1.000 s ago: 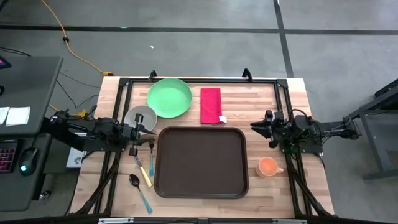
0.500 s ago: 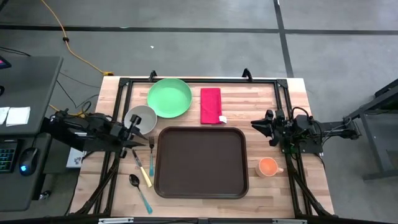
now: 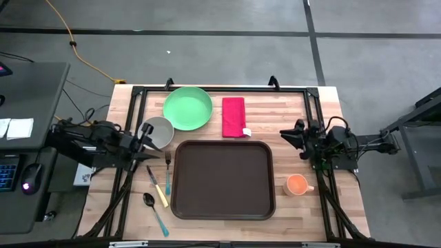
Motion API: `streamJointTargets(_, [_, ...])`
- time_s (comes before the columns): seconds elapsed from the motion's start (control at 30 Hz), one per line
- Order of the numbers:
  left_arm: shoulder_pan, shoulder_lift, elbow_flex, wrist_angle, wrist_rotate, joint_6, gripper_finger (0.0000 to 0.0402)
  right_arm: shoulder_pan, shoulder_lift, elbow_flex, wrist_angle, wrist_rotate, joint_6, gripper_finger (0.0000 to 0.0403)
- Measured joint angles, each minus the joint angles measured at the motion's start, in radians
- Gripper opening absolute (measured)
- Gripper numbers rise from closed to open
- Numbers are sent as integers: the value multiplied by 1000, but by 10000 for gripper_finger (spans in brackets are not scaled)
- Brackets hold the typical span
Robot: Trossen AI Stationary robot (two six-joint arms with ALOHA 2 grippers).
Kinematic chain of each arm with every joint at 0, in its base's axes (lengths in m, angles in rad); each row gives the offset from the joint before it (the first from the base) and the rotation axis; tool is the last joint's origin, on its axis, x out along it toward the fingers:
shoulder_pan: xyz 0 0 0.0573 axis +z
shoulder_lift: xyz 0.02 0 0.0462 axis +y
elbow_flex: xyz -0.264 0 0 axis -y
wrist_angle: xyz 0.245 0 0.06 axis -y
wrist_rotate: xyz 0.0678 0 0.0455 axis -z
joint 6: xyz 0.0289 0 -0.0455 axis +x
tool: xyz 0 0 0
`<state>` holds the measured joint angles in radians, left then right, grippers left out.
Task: Set up tray
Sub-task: Put the orange mug on the black serving tray
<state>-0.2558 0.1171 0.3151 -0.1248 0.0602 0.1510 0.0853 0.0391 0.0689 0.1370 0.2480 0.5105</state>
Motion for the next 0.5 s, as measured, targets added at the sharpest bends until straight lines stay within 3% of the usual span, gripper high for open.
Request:
streamJointTargets(0.27, [0,77,44,-19,-11,-25,136,0,0,25,3,45,-48,83])
streamJointTargets(0.5, [0,82,69,-81,-27,-50,136,0,3,151,-84,31,-161,83])
